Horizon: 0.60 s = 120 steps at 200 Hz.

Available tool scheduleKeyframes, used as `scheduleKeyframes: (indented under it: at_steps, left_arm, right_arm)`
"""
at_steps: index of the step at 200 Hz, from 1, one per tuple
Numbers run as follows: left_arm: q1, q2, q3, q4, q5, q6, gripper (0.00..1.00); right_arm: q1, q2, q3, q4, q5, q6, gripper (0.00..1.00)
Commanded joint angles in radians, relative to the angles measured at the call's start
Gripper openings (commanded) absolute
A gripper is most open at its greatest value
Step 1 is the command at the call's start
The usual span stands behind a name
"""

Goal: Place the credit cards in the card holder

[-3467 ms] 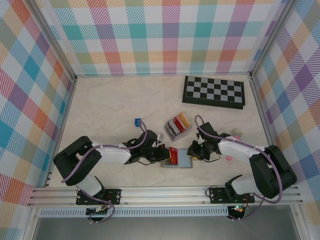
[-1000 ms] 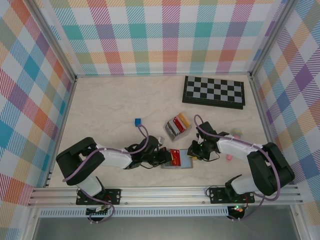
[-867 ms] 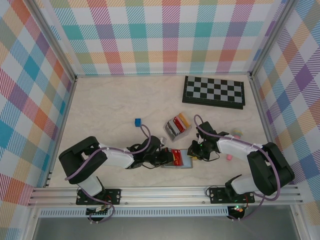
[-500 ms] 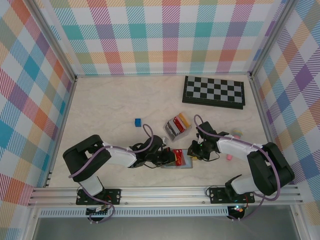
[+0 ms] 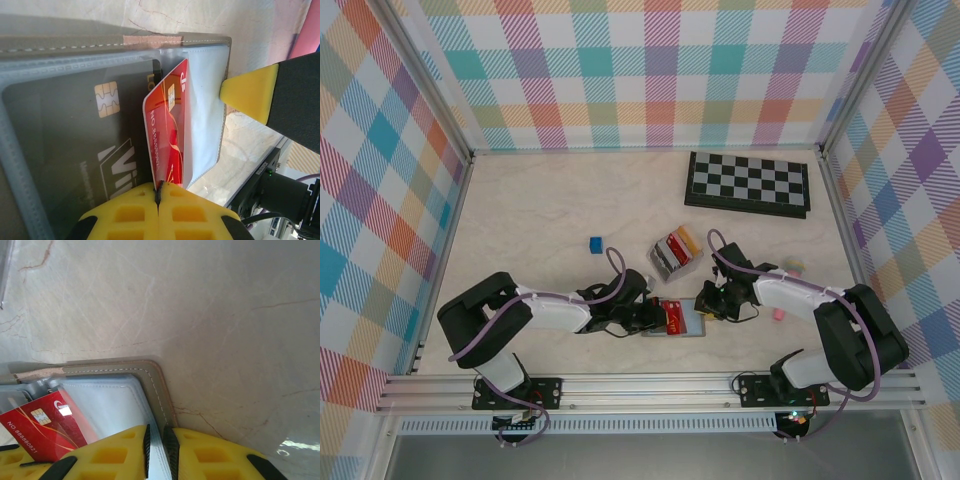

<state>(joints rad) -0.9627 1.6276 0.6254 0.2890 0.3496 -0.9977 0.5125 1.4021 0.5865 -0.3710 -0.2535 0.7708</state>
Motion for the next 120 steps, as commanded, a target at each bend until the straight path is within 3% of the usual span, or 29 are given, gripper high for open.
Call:
scheduleKeyframes:
  at_steps: [1, 120]
  left_arm:
    - [-0.008, 0.005, 0.021, -0.134, 0.006, 0.036, 0.00]
    - [-0.008, 0.099, 0.118, -0.157, 0.075, 0.120, 0.00]
  right_arm:
    - [0.020, 0.067, -0.036, -0.011, 0.079, -0.008, 0.21]
    - [0.021, 0.072, -0.038, 0.007, 0.069, -0.009, 0.21]
